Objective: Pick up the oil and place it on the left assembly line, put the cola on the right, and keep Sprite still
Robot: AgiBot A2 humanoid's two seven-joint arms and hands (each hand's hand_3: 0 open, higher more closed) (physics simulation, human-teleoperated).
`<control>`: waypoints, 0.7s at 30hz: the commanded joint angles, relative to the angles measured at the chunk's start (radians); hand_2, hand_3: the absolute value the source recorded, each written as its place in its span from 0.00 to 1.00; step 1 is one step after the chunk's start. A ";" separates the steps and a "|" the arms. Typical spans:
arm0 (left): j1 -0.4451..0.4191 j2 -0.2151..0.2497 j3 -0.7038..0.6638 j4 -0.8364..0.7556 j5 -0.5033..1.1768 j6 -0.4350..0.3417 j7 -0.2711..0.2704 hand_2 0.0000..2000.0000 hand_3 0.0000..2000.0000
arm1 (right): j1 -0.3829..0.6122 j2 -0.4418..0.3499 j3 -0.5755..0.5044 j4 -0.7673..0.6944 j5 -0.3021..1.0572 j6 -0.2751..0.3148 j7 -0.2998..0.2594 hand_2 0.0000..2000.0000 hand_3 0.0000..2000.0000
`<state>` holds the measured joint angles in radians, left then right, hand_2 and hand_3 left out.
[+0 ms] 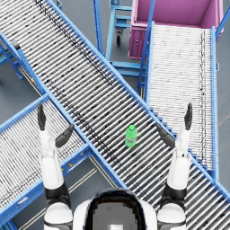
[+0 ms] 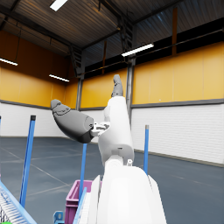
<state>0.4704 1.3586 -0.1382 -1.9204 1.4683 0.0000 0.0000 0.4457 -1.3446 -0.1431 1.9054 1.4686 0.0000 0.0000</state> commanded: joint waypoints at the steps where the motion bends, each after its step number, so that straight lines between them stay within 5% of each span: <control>1: -0.002 0.001 0.001 0.001 0.000 0.000 0.000 0.00 0.00 | 0.008 0.001 -0.002 -0.004 0.000 0.000 0.000 0.00 0.00; 21: -0.011 0.007 0.001 -0.002 0.000 0.000 0.000 0.00 0.00 | 0.008 -0.004 -0.004 -0.009 0.000 0.000 -0.008 0.00 0.00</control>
<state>0.4496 1.3680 -0.1364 -1.9209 1.4683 0.0000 0.0000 0.4446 -1.3508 -0.1487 1.8938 1.4685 0.0000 -0.0056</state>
